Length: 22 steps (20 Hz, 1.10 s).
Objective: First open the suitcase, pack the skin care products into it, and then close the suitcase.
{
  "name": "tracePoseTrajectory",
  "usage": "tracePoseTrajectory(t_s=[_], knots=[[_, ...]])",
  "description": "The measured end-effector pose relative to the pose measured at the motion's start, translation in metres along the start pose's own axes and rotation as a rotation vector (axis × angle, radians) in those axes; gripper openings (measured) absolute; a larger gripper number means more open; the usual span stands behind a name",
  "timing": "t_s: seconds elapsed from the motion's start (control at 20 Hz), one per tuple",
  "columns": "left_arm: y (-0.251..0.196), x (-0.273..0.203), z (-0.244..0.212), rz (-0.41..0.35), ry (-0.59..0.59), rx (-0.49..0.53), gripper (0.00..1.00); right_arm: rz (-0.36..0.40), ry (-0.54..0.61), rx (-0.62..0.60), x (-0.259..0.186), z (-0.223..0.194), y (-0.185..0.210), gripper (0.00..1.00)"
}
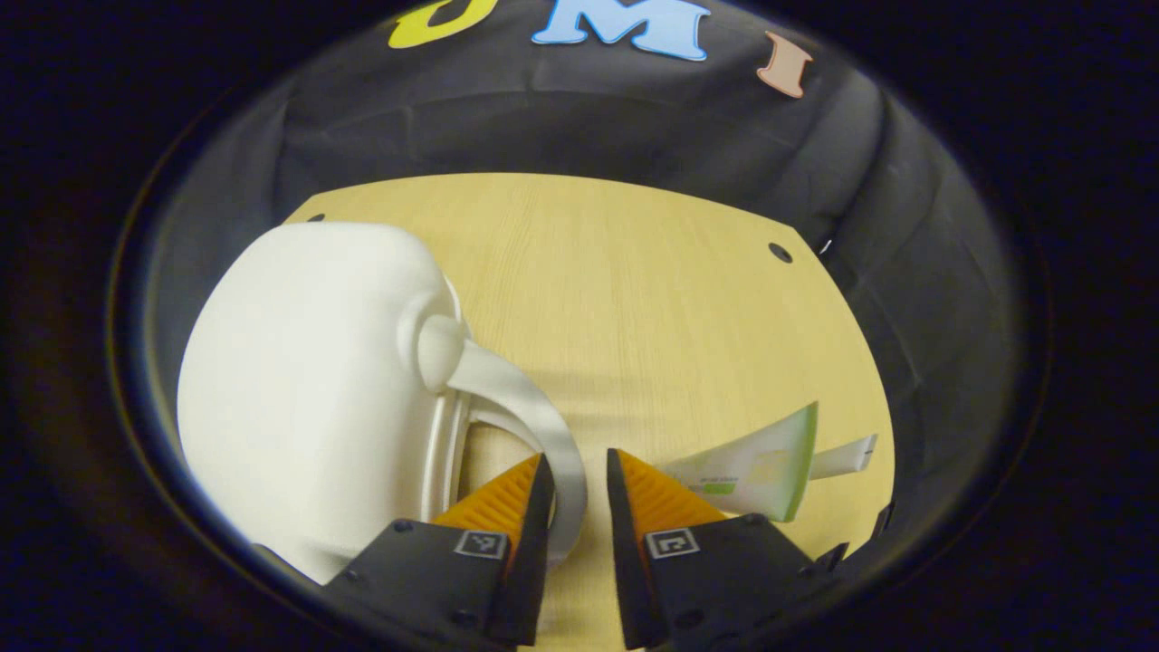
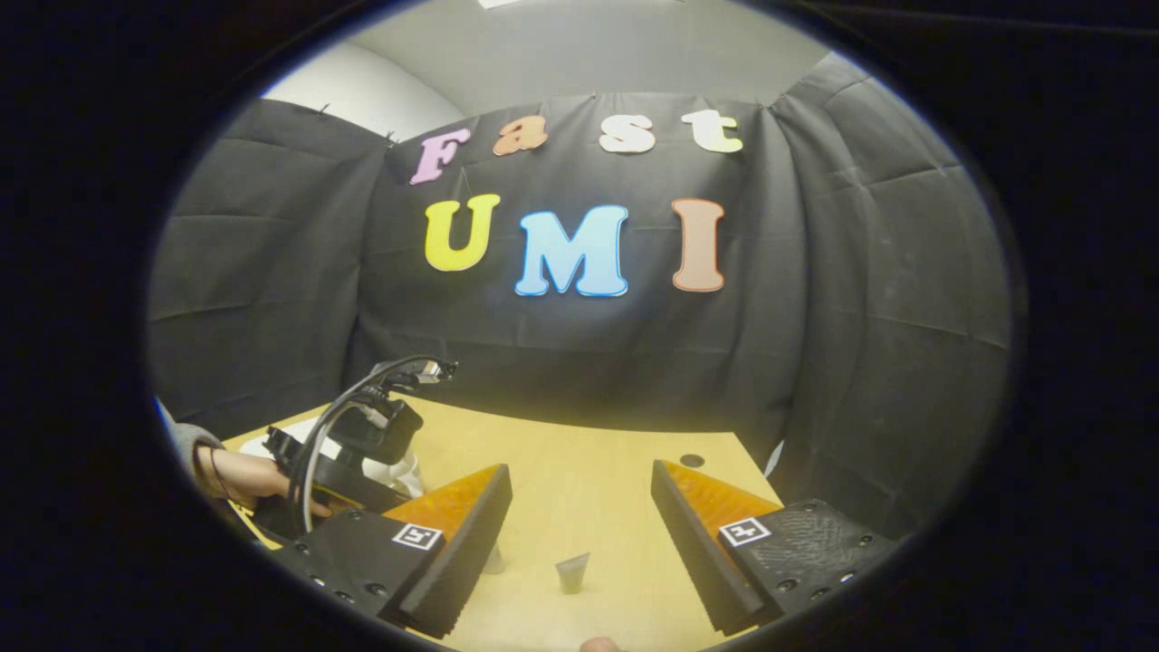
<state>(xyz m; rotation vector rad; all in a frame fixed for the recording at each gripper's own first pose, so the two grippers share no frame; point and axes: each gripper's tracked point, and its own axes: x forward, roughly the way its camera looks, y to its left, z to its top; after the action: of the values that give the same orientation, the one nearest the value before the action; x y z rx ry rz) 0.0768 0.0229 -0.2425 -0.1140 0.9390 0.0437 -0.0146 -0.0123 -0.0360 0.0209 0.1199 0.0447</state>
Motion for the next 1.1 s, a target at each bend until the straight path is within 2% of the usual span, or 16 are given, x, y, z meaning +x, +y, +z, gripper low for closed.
tracePoseTrajectory(t_s=[0.05,0.2,0.25,0.3,0.45,0.6,0.75,0.85,0.95,1.05,1.1], knots=[[0.001,0.003,-0.001,0.002,0.009,0.003,0.27,0.009,-0.002,0.001,-0.002,0.0,-0.002,0.94],[-0.003,-0.002,0.008,0.007,0.029,0.07,0.22,0.05,-0.003,-0.019,-0.003,-0.006,-0.002,0.94],[-0.005,-0.008,0.013,0.012,0.024,0.094,0.15,0.064,-0.005,-0.03,-0.002,-0.009,-0.003,0.94],[-0.005,-0.016,0.018,0.013,0.02,0.111,0.18,0.077,-0.005,-0.04,0.0,-0.012,-0.004,0.94],[-0.004,-0.056,0.041,-0.007,-0.006,0.112,0.18,0.068,-0.019,-0.063,0.004,-0.009,-0.011,0.94],[0.01,-0.119,0.084,-0.037,-0.076,0.102,0.18,0.049,-0.042,-0.033,0.005,0.0,-0.009,0.94],[0.055,-0.183,0.129,-0.025,-0.162,0.096,0.18,0.013,-0.051,-0.026,0.008,0.007,-0.002,0.94],[0.103,-0.218,0.156,0.003,-0.22,0.104,0.18,-0.017,-0.065,-0.023,0.009,0.014,0.006,0.94],[0.171,-0.252,0.184,0.108,-0.289,0.159,0.18,-0.053,-0.071,-0.016,0.01,0.017,0.017,0.93],[0.254,-0.28,0.204,0.264,-0.356,0.244,0.18,-0.1,-0.065,-0.016,0.012,0.017,0.027,0.94],[0.289,-0.288,0.211,0.293,-0.372,0.258,0.17,-0.128,-0.055,-0.016,0.012,0.016,0.031,0.94]])
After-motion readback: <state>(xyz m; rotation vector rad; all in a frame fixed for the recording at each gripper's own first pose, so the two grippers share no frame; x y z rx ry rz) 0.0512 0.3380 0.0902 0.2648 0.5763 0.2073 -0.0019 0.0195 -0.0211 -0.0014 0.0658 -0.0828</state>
